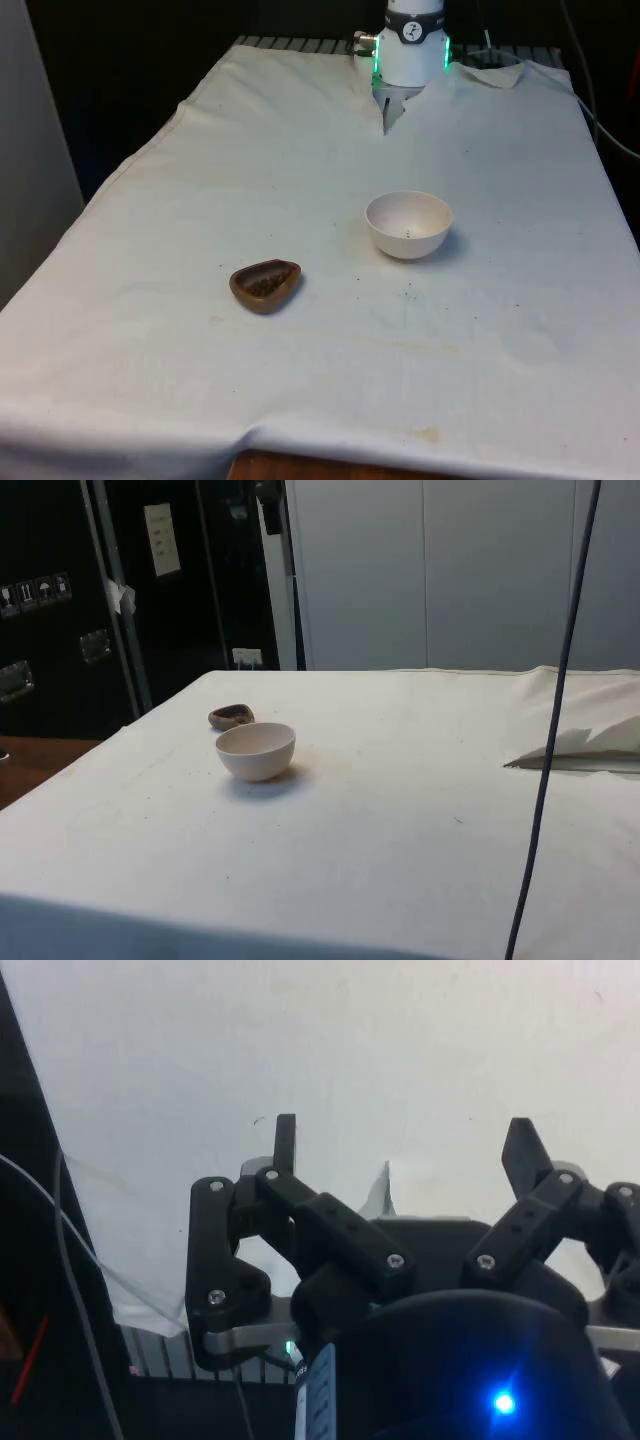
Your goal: Pour the coffee beans from the cup into the bowl.
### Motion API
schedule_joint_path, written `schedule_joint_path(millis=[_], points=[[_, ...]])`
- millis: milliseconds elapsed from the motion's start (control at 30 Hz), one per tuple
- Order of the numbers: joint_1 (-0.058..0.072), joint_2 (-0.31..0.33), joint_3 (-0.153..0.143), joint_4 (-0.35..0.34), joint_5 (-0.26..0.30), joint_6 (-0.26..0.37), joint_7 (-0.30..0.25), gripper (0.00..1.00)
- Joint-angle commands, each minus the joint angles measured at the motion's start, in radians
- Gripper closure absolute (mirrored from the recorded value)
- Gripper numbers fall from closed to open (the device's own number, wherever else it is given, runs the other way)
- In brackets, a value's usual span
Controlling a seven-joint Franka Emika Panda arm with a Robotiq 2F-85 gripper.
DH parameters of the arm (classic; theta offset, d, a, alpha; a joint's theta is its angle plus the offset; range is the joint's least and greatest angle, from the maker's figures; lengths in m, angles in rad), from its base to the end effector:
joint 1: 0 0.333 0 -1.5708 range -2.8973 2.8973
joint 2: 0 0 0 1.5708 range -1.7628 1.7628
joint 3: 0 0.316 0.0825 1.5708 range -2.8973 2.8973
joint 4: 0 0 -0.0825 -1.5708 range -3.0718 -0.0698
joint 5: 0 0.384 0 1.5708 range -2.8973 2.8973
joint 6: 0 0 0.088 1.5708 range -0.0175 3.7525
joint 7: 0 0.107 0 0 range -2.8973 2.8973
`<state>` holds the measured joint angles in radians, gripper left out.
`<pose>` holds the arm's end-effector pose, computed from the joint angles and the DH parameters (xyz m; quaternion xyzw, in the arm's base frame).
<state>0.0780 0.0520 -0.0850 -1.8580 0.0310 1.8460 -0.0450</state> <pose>0.5694 -0.0008 0.4820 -0.9993 -0.0143 0.0315 0.0134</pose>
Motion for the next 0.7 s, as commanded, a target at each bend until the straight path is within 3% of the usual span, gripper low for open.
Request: schedule_joint_path(millis=[0, 567, 667], points=[[0.0, 0.011, 0.0, 0.012, 0.001, -0.002, -0.001, 0.0], [-0.009, 0.114, -0.002, 0.119, 0.001, 0.003, -0.033, 0.0], [-0.016, 0.131, -0.006, 0.126, 0.0, 0.021, -0.064, 0.0]])
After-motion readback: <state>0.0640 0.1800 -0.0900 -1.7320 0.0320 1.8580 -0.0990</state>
